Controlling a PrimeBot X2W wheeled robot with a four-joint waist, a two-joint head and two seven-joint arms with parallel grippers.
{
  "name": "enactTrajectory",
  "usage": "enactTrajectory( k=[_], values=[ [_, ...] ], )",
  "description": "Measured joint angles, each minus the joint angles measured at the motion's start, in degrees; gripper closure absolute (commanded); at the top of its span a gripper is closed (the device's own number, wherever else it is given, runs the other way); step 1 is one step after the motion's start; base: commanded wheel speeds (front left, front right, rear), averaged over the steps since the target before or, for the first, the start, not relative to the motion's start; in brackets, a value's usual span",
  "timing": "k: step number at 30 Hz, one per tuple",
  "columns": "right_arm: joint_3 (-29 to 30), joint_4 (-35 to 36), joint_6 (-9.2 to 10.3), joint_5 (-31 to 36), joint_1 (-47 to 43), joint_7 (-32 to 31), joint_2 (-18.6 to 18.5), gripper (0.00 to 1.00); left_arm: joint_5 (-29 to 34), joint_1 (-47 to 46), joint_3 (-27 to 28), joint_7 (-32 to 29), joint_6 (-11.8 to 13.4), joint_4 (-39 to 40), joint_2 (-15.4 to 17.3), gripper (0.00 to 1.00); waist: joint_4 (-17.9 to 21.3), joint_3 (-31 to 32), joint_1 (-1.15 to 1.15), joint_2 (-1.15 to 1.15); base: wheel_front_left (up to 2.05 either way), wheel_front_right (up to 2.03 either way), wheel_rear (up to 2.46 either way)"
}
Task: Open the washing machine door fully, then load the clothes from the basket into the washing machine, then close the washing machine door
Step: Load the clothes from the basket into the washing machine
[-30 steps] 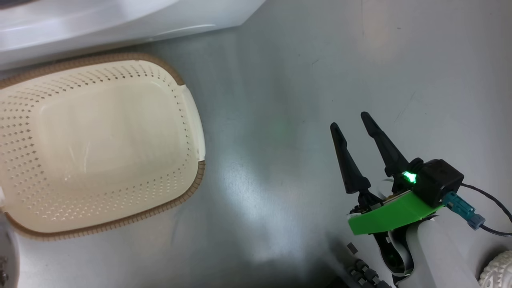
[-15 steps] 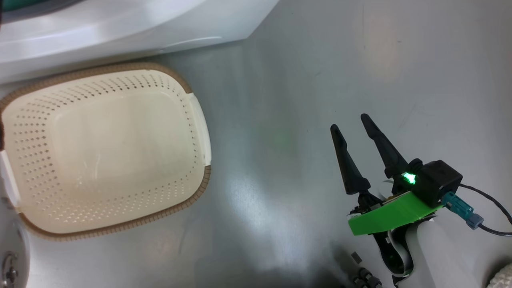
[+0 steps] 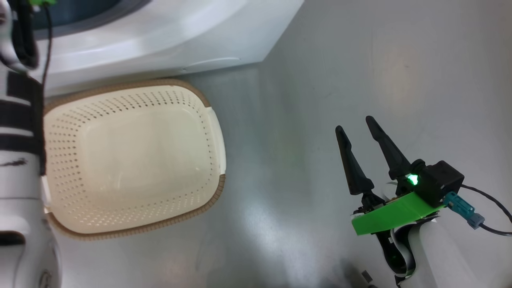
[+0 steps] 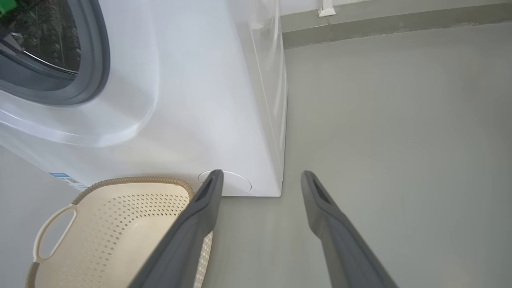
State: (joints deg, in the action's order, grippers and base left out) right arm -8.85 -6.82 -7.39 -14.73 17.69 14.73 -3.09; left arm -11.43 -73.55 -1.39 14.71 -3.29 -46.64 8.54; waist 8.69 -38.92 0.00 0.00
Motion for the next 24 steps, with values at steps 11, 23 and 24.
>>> enactTrajectory(
  k=[11,23,24],
  values=[
    [0.67,-1.15,0.00,0.97,-0.29,0.00,-0.03,0.00,-0.46,7.65,0.82,0.00,-0.09,3.77,-1.94,0.00,-2.28,5.57,0.00,0.00,0.00,0.00,0.00],
    [1.60,-1.98,0.00,1.67,-2.74,0.00,-0.07,0.00,0.13,19.03,1.31,0.00,-0.62,10.01,-2.99,0.00,-4.51,11.75,0.00,0.00,0.00,0.00,0.00],
    [1.70,-1.98,0.00,1.79,-2.75,0.00,-0.08,0.00,0.13,19.93,1.34,0.00,-0.82,10.68,-3.08,0.00,-4.70,12.16,0.00,0.00,0.00,0.00,0.00]
  ],
)
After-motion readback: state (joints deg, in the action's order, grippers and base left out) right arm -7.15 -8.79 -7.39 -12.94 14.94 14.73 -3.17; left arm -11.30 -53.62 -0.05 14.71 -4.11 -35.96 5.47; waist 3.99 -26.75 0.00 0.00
